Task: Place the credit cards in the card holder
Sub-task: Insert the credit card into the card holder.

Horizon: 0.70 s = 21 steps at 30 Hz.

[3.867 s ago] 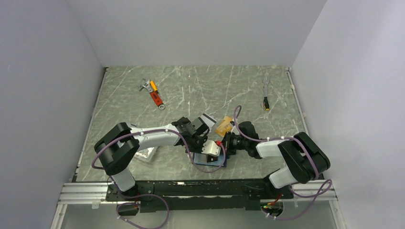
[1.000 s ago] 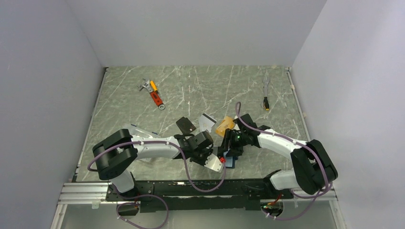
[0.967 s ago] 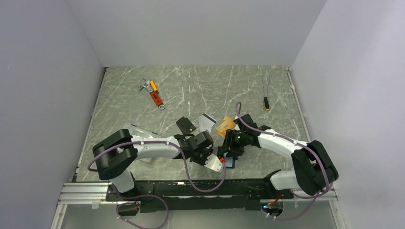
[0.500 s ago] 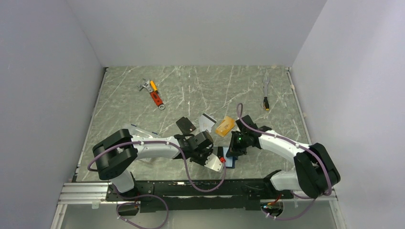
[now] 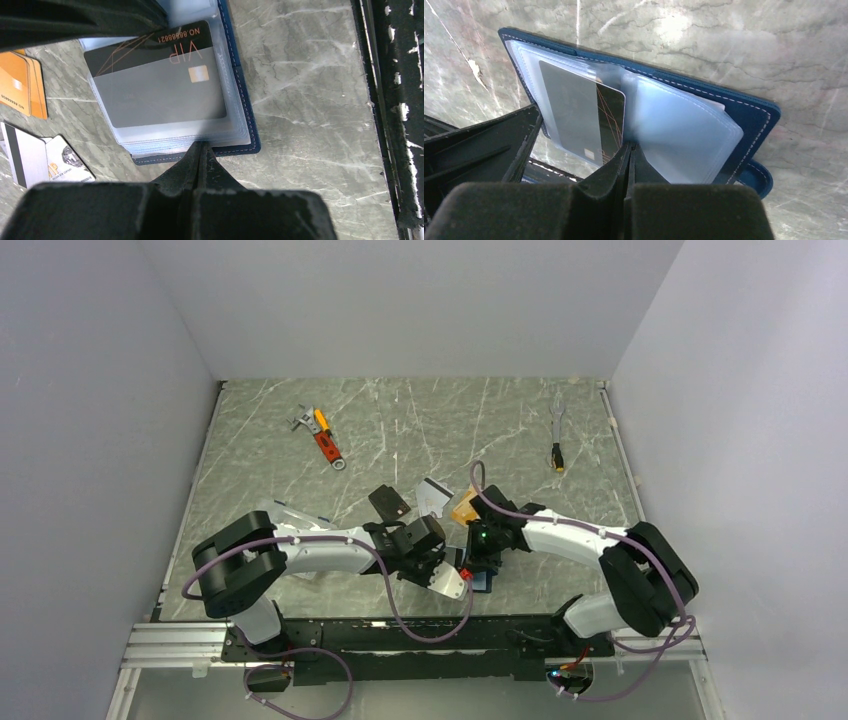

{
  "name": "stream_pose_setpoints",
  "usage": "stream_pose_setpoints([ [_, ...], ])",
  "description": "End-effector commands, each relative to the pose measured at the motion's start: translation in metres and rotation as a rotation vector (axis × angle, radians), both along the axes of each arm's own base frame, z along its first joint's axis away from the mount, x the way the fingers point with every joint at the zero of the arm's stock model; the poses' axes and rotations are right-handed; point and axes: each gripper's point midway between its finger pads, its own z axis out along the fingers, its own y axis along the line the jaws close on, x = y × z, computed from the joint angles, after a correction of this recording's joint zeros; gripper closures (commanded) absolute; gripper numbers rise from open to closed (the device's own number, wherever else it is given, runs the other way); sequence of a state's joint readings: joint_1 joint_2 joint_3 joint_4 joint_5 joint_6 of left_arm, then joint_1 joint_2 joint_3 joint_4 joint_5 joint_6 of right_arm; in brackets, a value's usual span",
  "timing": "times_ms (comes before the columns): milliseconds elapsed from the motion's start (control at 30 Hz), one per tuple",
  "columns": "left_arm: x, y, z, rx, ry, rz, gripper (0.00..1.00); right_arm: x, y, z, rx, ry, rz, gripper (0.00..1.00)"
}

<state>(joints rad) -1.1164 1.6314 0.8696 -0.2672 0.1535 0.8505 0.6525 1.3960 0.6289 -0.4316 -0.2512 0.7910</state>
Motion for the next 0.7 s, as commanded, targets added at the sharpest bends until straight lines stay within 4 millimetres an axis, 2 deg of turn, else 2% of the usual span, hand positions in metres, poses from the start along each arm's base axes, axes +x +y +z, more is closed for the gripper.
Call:
stream_pose_setpoints([
  [0, -0.005, 0.026, -0.018, 0.093, 0.019, 0.032, 1.0, 0.016, 0.019, 0.011, 0.03, -0.047, -0.005, 1.0],
  [300, -0.003, 0.025, -0.011, 0.08, -0.003, 0.024, 1.0, 0.026, 0.041, 0.024, 0.109, -0.071, 0.061, 1.0],
  [433, 0.001, 0.024, -0.003, 0.066, -0.011, 0.032, 1.0, 0.023, 0.035, 0.019, 0.097, -0.038, 0.074, 1.0],
  [667, 0.017, 0.026, 0.021, 0.008, 0.006, 0.084, 1.0, 0.024, -0.006, 0.023, 0.069, -0.04, 0.006, 1.0],
])
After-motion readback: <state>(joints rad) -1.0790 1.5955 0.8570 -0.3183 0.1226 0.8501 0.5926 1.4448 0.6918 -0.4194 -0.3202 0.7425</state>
